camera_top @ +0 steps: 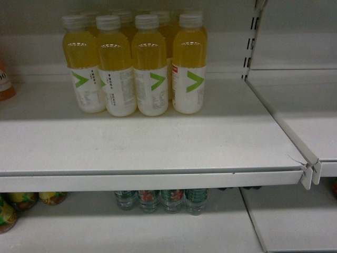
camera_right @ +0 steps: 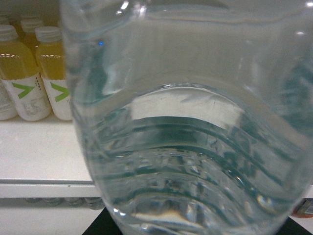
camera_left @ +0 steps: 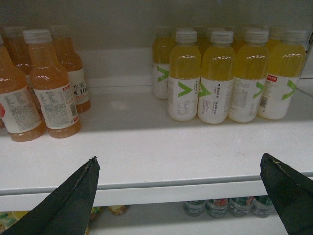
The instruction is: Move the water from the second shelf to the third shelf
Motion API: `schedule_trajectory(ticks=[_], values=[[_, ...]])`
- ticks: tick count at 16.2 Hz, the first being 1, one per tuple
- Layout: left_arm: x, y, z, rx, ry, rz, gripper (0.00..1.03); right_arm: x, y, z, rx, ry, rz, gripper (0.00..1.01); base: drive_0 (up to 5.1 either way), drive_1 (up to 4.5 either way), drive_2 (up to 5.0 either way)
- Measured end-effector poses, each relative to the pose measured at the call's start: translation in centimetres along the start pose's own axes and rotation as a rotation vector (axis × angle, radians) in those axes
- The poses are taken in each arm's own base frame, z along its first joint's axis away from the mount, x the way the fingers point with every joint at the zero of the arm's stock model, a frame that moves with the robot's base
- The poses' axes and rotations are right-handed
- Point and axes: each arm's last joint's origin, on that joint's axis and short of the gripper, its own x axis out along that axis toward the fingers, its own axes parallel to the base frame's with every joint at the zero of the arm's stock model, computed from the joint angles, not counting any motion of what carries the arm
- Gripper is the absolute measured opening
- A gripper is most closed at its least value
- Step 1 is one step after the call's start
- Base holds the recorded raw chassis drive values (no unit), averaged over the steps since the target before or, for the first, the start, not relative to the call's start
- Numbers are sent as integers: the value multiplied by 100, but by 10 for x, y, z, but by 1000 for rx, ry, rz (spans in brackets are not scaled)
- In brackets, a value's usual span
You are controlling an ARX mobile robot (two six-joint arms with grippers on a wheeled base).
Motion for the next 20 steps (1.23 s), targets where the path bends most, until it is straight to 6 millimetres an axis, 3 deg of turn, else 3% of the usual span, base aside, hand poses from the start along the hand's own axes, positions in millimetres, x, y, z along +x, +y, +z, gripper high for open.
schedule_trajectory(ticks=[20], values=[[0, 0, 0, 0, 2, 0, 98, 0, -1, 0, 0, 4, -9, 38, -432, 221, 221]])
